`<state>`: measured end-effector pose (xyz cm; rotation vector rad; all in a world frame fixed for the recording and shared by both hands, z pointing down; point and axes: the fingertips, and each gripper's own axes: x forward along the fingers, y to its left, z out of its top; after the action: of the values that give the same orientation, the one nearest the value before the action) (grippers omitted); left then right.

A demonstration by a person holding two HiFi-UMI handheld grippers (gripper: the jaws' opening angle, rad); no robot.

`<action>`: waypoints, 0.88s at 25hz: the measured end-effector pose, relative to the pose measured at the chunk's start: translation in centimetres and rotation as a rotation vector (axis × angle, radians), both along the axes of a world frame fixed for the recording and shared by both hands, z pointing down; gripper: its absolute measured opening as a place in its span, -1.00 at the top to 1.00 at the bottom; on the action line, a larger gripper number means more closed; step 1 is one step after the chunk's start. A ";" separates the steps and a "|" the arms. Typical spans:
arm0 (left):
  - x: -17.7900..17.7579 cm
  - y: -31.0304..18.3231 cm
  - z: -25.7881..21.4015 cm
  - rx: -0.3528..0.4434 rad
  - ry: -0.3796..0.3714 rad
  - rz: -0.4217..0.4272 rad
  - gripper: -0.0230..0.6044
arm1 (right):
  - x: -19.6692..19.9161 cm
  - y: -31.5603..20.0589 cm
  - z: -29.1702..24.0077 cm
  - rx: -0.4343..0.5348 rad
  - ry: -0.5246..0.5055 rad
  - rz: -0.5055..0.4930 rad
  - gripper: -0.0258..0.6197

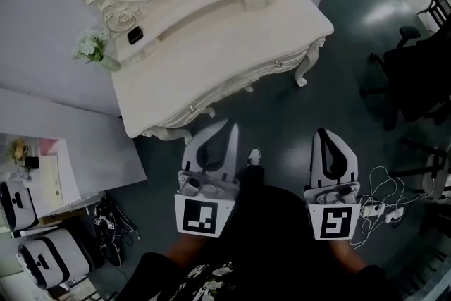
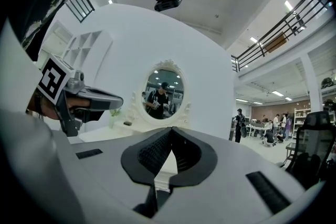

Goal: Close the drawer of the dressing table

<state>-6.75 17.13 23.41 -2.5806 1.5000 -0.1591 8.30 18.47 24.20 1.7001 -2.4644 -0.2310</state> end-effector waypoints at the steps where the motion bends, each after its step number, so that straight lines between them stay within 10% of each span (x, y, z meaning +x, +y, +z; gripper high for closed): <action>1: -0.2 -0.5 -0.1 0.001 0.003 0.003 0.92 | -0.2 -0.4 -0.1 0.001 -0.002 0.005 0.92; 22: -1.9 -8.4 1.2 0.033 -0.019 0.107 0.92 | -2.2 -7.2 0.3 0.034 -0.015 0.084 0.92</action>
<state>-8.62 8.71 24.58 -2.6177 1.3430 -0.1437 6.06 11.27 24.50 1.8210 -2.4057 -0.2524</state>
